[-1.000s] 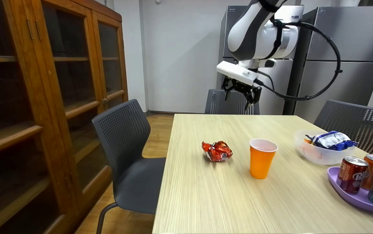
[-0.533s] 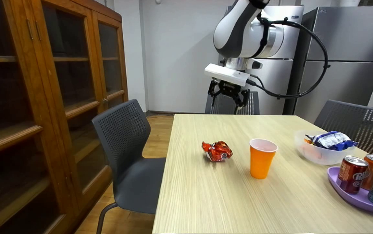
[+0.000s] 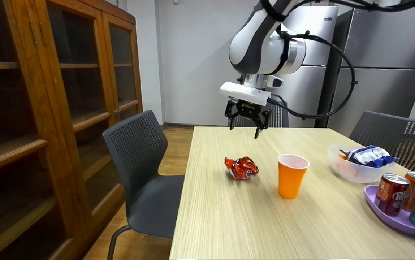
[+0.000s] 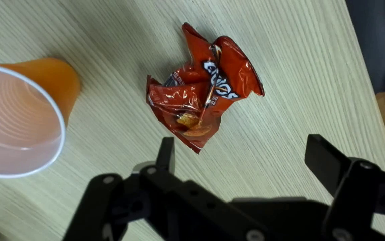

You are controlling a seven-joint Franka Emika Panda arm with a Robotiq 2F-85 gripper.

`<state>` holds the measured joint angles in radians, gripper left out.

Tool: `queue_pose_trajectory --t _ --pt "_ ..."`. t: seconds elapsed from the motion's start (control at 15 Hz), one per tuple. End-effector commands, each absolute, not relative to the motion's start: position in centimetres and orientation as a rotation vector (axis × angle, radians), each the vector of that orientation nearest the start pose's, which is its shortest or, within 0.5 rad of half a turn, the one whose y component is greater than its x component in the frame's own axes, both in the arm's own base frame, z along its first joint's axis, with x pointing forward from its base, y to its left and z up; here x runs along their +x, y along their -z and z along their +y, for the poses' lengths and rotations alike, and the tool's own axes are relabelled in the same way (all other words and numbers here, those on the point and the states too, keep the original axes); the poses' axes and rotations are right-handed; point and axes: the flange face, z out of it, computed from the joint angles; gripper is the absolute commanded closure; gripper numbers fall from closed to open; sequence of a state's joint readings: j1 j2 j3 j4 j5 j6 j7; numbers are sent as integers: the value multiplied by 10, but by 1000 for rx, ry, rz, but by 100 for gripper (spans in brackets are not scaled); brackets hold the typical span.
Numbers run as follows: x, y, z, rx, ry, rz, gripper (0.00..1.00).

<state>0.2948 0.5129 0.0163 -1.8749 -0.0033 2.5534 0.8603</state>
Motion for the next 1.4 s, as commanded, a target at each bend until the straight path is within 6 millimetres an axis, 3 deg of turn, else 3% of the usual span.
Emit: queue_pose_trajectory --t 0.0,0.87,1.33 --pt "626 -239 209 -2906 149 833 0" --pt "636 -181 210 -2863 34 966 0" --pt "647 -160 205 -2846 2 1012 0"
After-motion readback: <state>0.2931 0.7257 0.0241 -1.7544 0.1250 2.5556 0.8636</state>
